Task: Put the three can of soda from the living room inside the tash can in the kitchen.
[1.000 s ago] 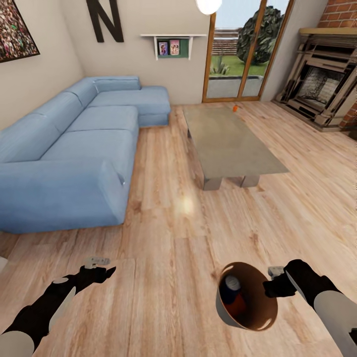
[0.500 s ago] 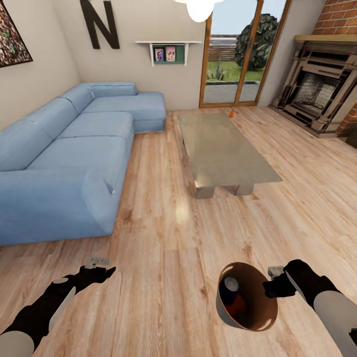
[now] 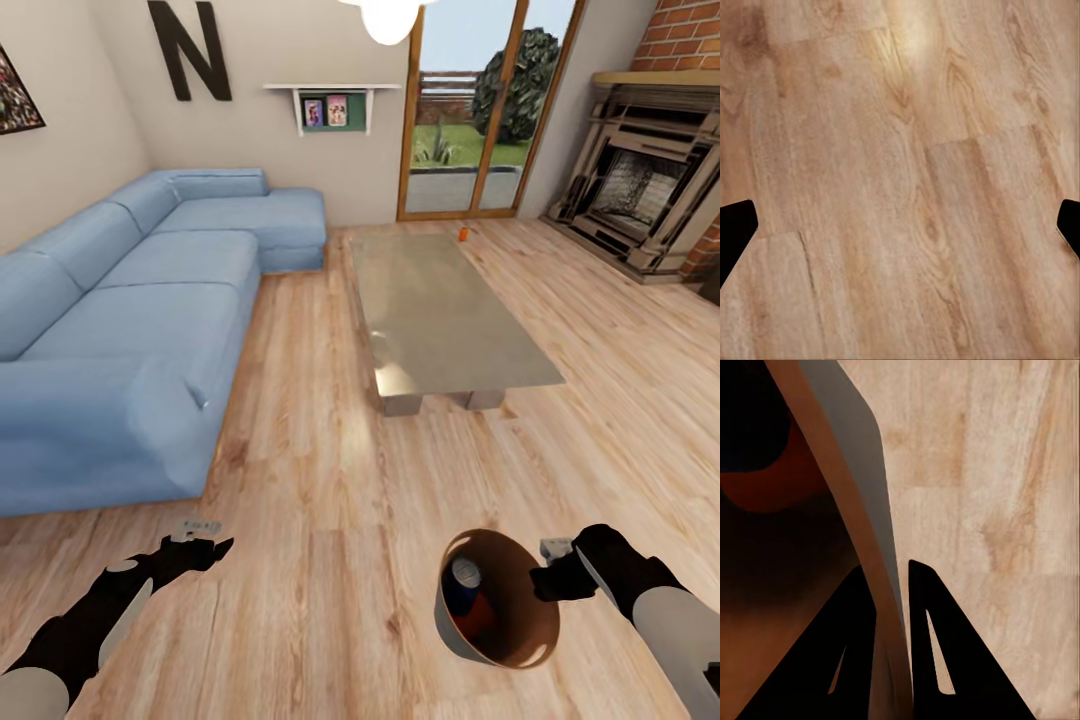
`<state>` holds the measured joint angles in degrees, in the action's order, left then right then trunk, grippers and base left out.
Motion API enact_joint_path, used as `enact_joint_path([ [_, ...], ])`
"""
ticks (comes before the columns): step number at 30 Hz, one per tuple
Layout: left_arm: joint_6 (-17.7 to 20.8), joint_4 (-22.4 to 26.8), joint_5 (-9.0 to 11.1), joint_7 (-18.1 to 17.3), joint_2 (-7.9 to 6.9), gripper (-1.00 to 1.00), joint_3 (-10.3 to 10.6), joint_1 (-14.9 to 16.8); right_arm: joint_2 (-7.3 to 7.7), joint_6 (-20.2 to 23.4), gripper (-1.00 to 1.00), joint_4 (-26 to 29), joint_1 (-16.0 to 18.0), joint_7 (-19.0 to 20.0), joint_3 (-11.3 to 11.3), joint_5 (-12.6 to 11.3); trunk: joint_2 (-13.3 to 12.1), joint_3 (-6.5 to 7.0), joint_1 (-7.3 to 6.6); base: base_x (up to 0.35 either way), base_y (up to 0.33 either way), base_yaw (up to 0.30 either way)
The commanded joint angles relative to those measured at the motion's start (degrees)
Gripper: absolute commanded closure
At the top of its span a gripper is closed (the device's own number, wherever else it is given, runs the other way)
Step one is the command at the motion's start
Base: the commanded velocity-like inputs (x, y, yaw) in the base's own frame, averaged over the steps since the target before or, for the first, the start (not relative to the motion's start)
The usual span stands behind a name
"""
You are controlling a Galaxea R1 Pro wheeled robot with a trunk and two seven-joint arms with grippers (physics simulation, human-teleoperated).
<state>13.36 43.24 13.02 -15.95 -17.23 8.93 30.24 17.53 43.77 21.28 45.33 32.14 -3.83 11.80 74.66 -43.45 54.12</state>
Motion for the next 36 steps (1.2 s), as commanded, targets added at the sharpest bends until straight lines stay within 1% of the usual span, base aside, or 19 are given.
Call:
enact_joint_path([
  [1,0.00,0.00,0.00,0.01,0.00,-1.00,0.01,0.00,-0.02,0.10,1.00,-0.02,0.02,0.34,0.16,-1.15,0.00,0.00,0.00,0.235,-0.245,0.000],
  [3,0.00,0.00,-0.01,0.01,0.00,-1.00,0.02,0.00,-0.03,-1.86,1.00,-0.20,0.02,0.55,0.16,-1.16,0.00,0.00,0.00,0.230,-0.249,0.000],
  [8,0.00,0.00,-0.01,0.02,0.00,-1.00,0.03,0.00,-0.07,-3.61,1.00,-0.37,0.02,0.70,0.08,-1.10,0.00,0.01,0.00,0.223,-0.256,0.000],
  [11,0.00,0.00,-0.01,0.02,0.00,-1.00,0.03,0.00,-0.08,-3.83,1.00,-0.37,0.02,0.71,0.06,-1.08,0.00,0.05,0.00,0.218,-0.262,0.000],
  [15,0.00,0.00,-0.01,-0.01,0.00,-1.00,0.04,0.00,-0.46,-4.00,1.00,-0.37,0.01,0.66,0.19,-1.02,0.00,0.29,0.00,0.216,-0.264,0.000],
  [36,0.00,0.00,-0.17,0.04,0.00,-1.00,0.04,0.00,-0.83,-4.04,1.00,-0.44,-0.06,0.38,0.22,-0.90,0.00,2.10,0.00,0.191,-0.276,0.000],
])
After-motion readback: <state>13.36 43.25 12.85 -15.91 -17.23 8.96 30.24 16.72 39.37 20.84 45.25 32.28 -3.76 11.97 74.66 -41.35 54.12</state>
